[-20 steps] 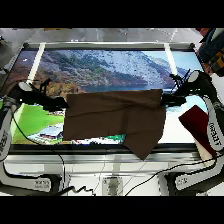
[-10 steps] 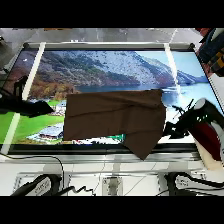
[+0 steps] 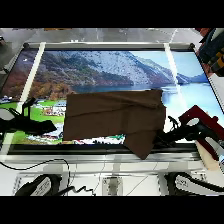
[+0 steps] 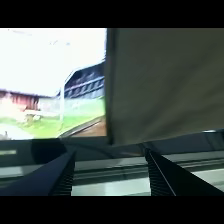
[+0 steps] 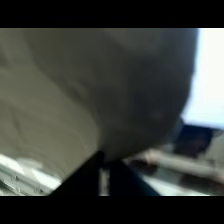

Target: Fold the clothes and pants, and hang the long-sleeved shirts on hangers.

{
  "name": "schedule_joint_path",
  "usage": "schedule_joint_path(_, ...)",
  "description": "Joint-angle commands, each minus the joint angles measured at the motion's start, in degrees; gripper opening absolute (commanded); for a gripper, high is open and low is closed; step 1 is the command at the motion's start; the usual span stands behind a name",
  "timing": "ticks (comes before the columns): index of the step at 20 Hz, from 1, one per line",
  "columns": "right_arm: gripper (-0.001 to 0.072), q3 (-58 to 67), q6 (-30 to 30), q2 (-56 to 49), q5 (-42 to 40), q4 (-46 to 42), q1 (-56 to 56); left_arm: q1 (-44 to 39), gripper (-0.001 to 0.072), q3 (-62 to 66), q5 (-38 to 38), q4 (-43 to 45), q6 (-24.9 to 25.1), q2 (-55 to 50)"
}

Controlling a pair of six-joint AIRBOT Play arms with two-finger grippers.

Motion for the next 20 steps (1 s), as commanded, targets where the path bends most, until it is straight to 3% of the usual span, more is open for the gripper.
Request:
schedule_joint_path(1,0.0012,-1.05,-8.02,0.13,-3.28,5.7,-0.02,1.81,0.0456,-3.74,1.95,1.68,-0.72,-1.42)
schedule_joint_path(5,0.0012,-1.05,-8.79,0.13,-3.3,6.34,-0.02,3.61,0.0456,-7.08,2.91,-1.88,5.86,-3.8)
schedule_joint_path(8,0.0012,-0.98,-9.05,0.13,-3.58,6.36,-0.02,3.58,0.0456,-10.97,7.37,-11.8,10.97,-6.58)
schedule_joint_path(12,0.0011,-0.98,-9.05,0.13,-4.83,8.33,-0.02,2.91,0.0453,-12.39,10.49,-16.39,12.83,-13.0)
schedule_joint_path(16,0.001,-0.83,-9.68,4.52,-6.71,10.51,-0.02,1.86,0.0031,-12.31,9.57,-19.04,16.33,-15.72)
schedule_joint_path(20,0.0011,2.58,-8.09,16.83,-5.95,12.33,-0.02,1.99,0.0015,-8.66,0.07,-31.5,27.1,-12.57)
